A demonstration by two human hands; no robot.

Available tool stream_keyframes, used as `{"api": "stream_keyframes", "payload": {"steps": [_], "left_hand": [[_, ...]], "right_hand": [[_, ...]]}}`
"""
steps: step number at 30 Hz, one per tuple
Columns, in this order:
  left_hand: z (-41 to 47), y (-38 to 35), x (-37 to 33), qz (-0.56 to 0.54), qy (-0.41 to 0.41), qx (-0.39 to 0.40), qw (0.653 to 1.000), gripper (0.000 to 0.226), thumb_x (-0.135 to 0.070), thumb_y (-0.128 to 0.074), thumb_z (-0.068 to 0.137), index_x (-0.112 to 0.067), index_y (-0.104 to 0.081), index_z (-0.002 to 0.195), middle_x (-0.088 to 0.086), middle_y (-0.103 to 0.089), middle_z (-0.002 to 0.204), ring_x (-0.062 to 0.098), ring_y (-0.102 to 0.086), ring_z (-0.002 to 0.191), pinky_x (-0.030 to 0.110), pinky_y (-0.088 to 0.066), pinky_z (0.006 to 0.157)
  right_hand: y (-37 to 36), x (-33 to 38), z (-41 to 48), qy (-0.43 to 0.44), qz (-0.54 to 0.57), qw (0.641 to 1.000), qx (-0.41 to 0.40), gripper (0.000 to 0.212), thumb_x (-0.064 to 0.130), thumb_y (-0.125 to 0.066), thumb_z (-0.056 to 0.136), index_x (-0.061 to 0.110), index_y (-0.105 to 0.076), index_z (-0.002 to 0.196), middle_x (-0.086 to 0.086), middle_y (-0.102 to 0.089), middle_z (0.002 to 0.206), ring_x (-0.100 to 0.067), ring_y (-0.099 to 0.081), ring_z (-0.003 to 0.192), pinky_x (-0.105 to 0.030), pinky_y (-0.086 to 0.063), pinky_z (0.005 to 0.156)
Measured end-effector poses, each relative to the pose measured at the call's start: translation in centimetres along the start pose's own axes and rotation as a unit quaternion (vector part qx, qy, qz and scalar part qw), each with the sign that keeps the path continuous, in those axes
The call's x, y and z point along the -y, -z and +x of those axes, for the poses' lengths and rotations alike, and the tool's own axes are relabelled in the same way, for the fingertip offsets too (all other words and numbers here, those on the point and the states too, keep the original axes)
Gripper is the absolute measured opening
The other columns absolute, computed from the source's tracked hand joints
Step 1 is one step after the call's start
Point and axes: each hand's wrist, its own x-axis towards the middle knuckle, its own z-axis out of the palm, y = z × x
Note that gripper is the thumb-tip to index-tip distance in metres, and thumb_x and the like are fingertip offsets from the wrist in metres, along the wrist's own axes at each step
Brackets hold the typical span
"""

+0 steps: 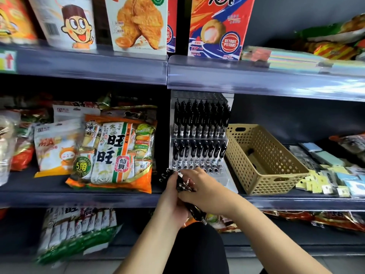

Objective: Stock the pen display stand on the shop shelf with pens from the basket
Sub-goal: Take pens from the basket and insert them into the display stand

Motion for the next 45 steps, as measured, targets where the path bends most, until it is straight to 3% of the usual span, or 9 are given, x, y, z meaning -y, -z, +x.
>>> {"api": "stream_keyframes", "payload": {"steps": [4,7,11,13,23,26,32,35,45], "left_hand": [[-0.2,0.1,-0.4,-0.004,-0.010,-0.001,1.000,0.042,-0.035,-0.038,0.098,-0.005,-0.056,0.074,0.008,-0.056,0.065,0.019,-0.063,0.055,0.024,-0.052,0.050],[-0.2,0.1,-0.8,-0.042,-0.012,-0.003,0.999,0.032,-0.036,-0.046,0.095,-0.006,-0.056,0.086,0.007,-0.056,0.079,0.019,-0.059,0.073,0.032,-0.051,0.071],[-0.5,-0.3,-1.1,-0.090,-0.034,-0.016,0.995,0.021,-0.026,-0.051,0.096,-0.006,-0.055,0.090,0.003,-0.066,0.088,0.017,-0.063,0.091,0.030,-0.045,0.084],[-0.6,-0.4,-1.1,-0.073,-0.035,-0.013,0.997,0.021,-0.025,-0.050,0.096,-0.006,-0.055,0.089,0.002,-0.066,0.086,0.017,-0.062,0.092,0.031,-0.044,0.087],[-0.4,0.2,-1.1,0.020,-0.043,-0.025,0.999,0.029,-0.032,-0.056,0.092,-0.004,-0.064,0.095,0.005,-0.071,0.078,0.015,-0.067,0.068,0.028,-0.052,0.065],[-0.5,0.5,-1.4,0.078,-0.050,-0.069,0.993,0.036,-0.040,-0.057,0.089,-0.007,-0.065,0.101,0.005,-0.073,0.091,0.014,-0.069,0.077,0.029,-0.054,0.061],[-0.7,1.3,-1.3,0.201,-0.107,-0.109,0.968,0.029,-0.037,-0.065,0.085,-0.011,-0.068,0.098,-0.005,-0.071,0.081,0.008,-0.050,0.054,0.024,-0.044,0.062],[-1.3,0.8,-1.2,0.245,-0.140,-0.074,0.957,0.017,-0.026,-0.070,0.082,-0.013,-0.068,0.093,-0.006,-0.070,0.076,0.005,-0.051,0.051,0.018,-0.044,0.053],[-2.1,1.2,-1.5,0.327,-0.165,-0.016,0.930,0.013,-0.015,-0.071,0.081,-0.015,-0.064,0.091,-0.009,-0.054,0.048,0.007,-0.048,0.045,0.029,-0.042,0.067]], "right_hand": [[0.3,-0.7,-1.1,0.050,0.075,0.996,-0.026,0.047,0.012,-0.057,0.089,0.020,-0.047,0.134,-0.001,-0.049,0.126,-0.012,-0.051,0.113,-0.019,-0.042,0.094],[0.2,-1.5,-1.7,0.031,0.147,0.986,-0.074,0.035,0.012,-0.056,0.091,0.020,-0.054,0.125,0.003,-0.054,0.118,-0.007,-0.060,0.089,-0.009,-0.046,0.071],[0.3,-3.0,-2.0,-0.059,0.154,0.984,-0.072,0.022,0.027,-0.057,0.092,0.014,-0.063,0.109,0.006,-0.056,0.080,-0.009,-0.052,0.066,-0.032,-0.056,0.066],[0.3,-3.2,-2.1,-0.080,0.187,0.978,-0.051,0.027,0.028,-0.055,0.093,0.005,-0.067,0.099,-0.004,-0.049,0.070,-0.010,-0.048,0.062,-0.022,-0.052,0.056],[-0.3,-3.8,-1.7,-0.113,0.308,0.945,-0.001,0.015,0.019,-0.057,0.093,0.012,-0.069,0.086,0.005,-0.060,0.067,0.005,-0.052,0.048,-0.014,-0.044,0.047],[-0.7,-4.0,-1.5,-0.104,0.334,0.936,-0.027,0.015,0.018,-0.056,0.093,0.009,-0.066,0.088,0.002,-0.053,0.069,-0.001,-0.050,0.054,-0.014,-0.045,0.052],[-0.9,-4.8,-1.2,-0.098,0.361,0.921,-0.109,0.010,0.022,-0.062,0.090,0.017,-0.065,0.082,0.000,-0.054,0.074,-0.019,-0.047,0.070,-0.036,-0.044,0.071],[-1.4,-4.5,-1.0,-0.075,0.368,0.920,-0.111,0.011,0.018,-0.062,0.089,0.018,-0.062,0.078,0.000,-0.052,0.071,-0.015,-0.046,0.066,-0.034,-0.043,0.068],[-1.9,-4.3,-0.9,-0.047,0.372,0.921,-0.107,0.016,0.025,-0.060,0.089,0.014,-0.064,0.100,0.002,-0.063,0.086,-0.006,-0.058,0.077,-0.017,-0.046,0.069]]}}
